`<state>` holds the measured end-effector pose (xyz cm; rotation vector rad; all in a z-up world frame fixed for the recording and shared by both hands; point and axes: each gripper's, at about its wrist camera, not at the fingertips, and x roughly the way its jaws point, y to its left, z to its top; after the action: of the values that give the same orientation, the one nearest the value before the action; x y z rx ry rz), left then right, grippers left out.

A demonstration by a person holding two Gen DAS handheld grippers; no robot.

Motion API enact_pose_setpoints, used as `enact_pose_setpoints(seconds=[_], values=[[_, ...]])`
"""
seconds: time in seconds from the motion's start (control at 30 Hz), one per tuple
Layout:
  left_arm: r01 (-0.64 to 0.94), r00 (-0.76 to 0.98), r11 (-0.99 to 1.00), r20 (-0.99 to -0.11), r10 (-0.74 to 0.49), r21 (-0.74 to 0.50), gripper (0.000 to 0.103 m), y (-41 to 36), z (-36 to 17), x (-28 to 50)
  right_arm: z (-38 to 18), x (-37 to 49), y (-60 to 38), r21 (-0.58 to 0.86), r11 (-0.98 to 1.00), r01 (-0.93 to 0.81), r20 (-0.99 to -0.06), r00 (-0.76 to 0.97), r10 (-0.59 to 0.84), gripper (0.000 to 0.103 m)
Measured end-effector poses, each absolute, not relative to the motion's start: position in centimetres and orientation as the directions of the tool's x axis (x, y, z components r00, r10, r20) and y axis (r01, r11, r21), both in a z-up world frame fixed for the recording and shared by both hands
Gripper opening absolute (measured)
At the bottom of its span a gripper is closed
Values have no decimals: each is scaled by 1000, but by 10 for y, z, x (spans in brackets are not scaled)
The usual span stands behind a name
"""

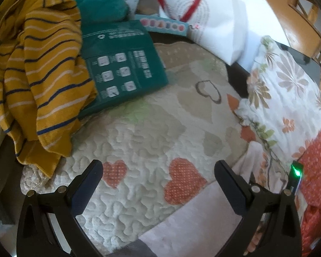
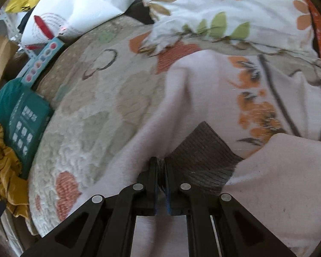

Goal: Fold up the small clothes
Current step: 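Lift the cuff with the right tool and pull the sleeve across the cardigan, then lay the sleeve over the cardigan body and open the right tool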

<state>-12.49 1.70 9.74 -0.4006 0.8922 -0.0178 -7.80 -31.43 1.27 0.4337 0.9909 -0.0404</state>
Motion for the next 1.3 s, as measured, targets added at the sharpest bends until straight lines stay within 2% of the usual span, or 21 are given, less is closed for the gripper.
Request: enact_pose_setpoints(seconds=[0.13, 0.23, 0.37, 0.43, 0.57, 0.63, 0.8, 0.93, 1.03, 1.07, 1.1, 1.17, 1.3], values=[[-170, 637, 919, -751, -174, -357, 103, 29, 98, -126, 21, -85, -320, 371, 903, 218, -799, 570, 191, 9], [-198, 650, 917, -746, -143, -347, 103, 42, 100, -128, 39, -102, -312, 338, 925, 172, -789, 588, 178, 12], [-254, 651, 900, -751, -113, -356, 103, 63, 99, -130, 59, -142, -277, 242, 970, 35, -790, 587, 176, 25], [-286, 653, 889, -752, -93, -358, 103, 75, 98, -133, 62, -167, -250, 224, 972, -66, -789, 573, 221, 28], [-341, 661, 874, -750, -40, -347, 103, 97, 98, -140, 54, -215, -190, 244, 931, -270, -785, 509, 353, 47], [-370, 664, 863, -747, -13, -344, 103, 110, 98, -144, 44, -236, -157, 233, 902, -364, -787, 474, 395, 51], [-421, 665, 831, -746, 11, -363, 103, 136, 95, -152, 10, -271, -82, 25, 839, -544, -828, 458, 322, 58], [-440, 659, 811, -752, -1, -386, 103, 149, 91, -155, -11, -281, -53, -184, 795, -578, -820, 536, 200, 59], [-439, 658, 808, -753, -9, -393, 103, 150, 90, -154, -22, -279, -45, -290, 784, -548, -798, 591, 118, 57], [-441, 658, 805, -753, -10, -396, 103, 151, 90, -155, -21, -277, -46, -282, 795, -537, -796, 593, 118, 49], [-445, 661, 801, -751, -8, -400, 103, 152, 90, -155, -17, -274, -49, -252, 811, -529, -801, 584, 132, 29], [-449, 663, 796, -749, -7, -405, 103, 152, 91, -156, -3, -264, -60, -142, 855, -499, -816, 548, 185, 9], [-441, 664, 797, -748, -20, -413, 103, 146, 91, -157, 42, -244, -106, 44, 929, -366, -768, 582, 266, 7]])
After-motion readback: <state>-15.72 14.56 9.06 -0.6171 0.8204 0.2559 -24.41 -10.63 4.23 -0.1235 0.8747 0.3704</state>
